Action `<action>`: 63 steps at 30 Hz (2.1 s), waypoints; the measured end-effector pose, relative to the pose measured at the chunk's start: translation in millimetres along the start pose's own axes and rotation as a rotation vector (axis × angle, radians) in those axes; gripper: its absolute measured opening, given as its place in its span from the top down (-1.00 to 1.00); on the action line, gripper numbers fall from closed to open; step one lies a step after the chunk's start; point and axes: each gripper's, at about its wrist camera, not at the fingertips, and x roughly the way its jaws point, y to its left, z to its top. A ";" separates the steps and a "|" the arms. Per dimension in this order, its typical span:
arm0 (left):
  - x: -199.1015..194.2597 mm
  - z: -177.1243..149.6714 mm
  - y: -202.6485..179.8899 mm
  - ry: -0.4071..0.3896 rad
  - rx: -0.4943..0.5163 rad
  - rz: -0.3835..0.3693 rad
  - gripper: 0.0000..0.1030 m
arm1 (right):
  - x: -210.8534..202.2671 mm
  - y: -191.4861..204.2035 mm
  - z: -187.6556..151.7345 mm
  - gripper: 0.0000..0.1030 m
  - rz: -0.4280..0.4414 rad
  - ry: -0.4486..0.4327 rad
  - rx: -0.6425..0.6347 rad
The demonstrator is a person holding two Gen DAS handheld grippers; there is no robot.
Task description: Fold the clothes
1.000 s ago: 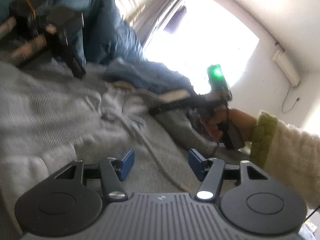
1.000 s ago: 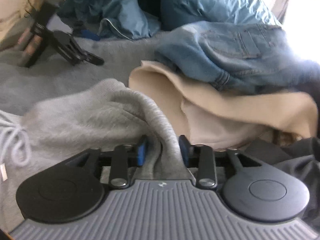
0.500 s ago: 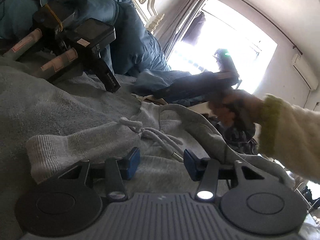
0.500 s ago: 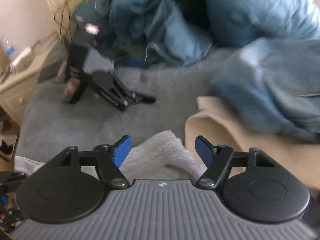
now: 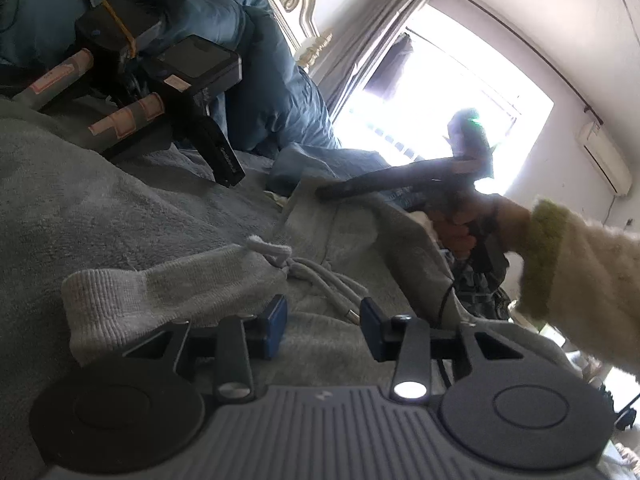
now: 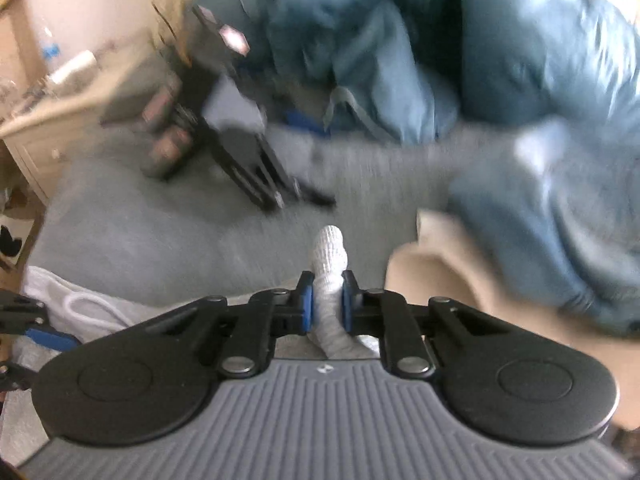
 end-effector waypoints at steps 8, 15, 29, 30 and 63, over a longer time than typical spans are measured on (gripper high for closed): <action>0.0 1.1 3.4 0.001 -0.013 0.016 0.43 | 15.8 -14.5 -22.5 0.77 -0.037 -0.125 0.030; 2.2 0.6 4.4 0.007 -0.013 0.017 0.43 | 56.8 -32.7 -31.0 0.20 -0.150 -0.076 0.141; -7.8 1.8 -0.1 -0.029 -0.032 0.002 0.17 | -225.8 7.5 -64.2 -0.03 -0.679 -0.151 0.373; -11.2 3.2 -4.4 -0.037 -0.024 0.005 0.01 | -251.8 19.5 -78.3 -0.03 -0.715 -0.140 0.371; 145.0 -56.6 -185.8 0.354 0.466 -0.036 0.02 | -259.8 59.9 -341.2 -0.35 -0.523 -0.045 0.922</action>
